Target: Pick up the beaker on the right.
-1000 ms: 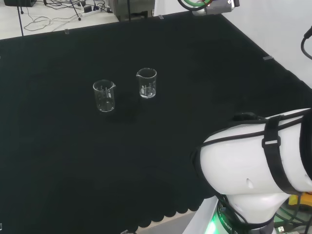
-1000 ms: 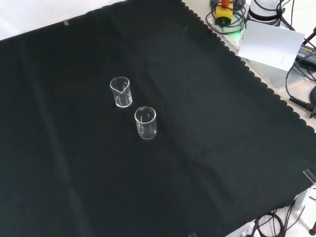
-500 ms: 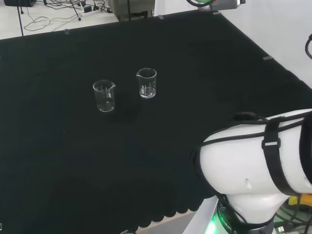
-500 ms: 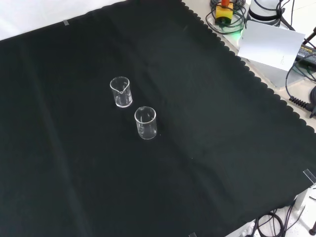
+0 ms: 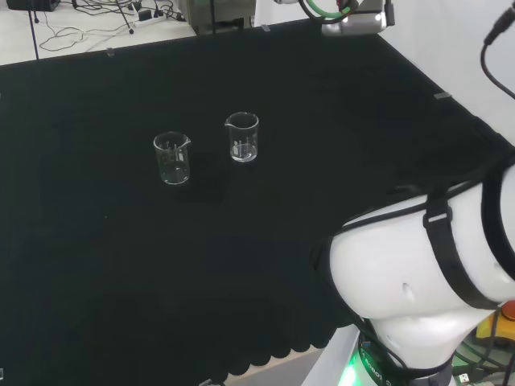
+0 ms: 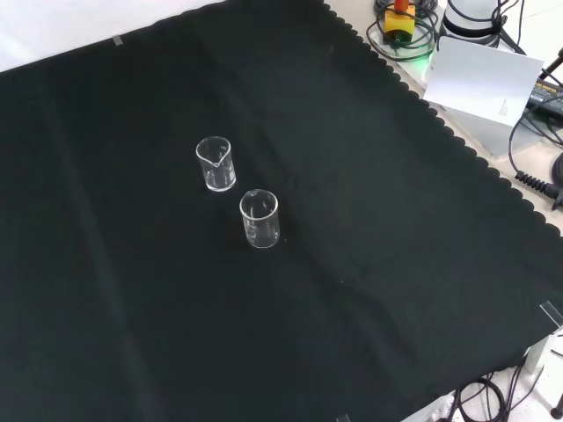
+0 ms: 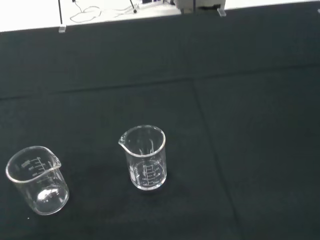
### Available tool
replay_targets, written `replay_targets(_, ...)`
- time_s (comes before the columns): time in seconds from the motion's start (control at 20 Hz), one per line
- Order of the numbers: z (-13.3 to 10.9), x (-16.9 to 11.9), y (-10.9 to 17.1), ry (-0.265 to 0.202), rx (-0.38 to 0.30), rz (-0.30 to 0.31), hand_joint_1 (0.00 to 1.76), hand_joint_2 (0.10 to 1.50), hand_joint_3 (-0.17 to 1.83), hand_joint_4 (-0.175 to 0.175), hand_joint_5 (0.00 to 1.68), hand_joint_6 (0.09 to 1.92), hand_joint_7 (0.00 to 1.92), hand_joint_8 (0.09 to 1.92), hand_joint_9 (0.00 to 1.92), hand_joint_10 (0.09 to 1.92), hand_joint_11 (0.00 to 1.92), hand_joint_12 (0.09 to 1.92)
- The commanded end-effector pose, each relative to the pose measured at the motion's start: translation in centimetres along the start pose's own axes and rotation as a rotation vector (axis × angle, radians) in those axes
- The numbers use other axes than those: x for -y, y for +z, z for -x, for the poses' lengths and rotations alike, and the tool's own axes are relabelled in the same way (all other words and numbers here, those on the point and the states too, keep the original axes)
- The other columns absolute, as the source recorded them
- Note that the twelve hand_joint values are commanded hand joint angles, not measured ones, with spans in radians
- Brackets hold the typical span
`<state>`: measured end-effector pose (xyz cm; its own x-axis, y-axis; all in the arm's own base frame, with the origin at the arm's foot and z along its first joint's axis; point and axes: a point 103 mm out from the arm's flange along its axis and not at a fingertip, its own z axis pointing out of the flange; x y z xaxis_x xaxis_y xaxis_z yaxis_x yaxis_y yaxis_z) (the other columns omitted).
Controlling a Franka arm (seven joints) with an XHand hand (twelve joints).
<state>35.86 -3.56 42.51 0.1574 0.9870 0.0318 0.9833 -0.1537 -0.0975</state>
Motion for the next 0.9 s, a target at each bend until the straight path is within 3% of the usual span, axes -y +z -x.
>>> replay_targets(0.05,0.9,-5.5,3.4,-0.001,-0.050,0.022,0.33,1.19,0.26,-0.004,0.37,0.09,0.09,0.48,0.21,0.63,0.00,1.28)
replay_targets(0.25,1.1,-8.0,5.7,-0.013,-0.078,0.017,0.52,1.08,0.27,-0.005,0.40,0.09,0.18,0.55,0.33,0.67,0.02,1.40)
replay_targets(0.35,1.6,-9.2,7.2,-0.006,-0.105,-0.014,0.59,1.00,0.34,-0.007,0.40,0.09,0.20,0.59,0.36,0.67,0.04,1.41)
replay_targets(0.6,2.2,-12.4,10.7,-0.025,-0.161,-0.092,0.67,0.87,0.47,-0.008,0.40,0.09,0.20,0.61,0.36,0.67,0.07,1.41)
replay_targets(0.9,2.7,-15.5,14.3,-0.062,-0.184,-0.142,0.72,0.76,0.54,0.001,0.36,0.09,0.16,0.60,0.31,0.67,0.04,1.41)
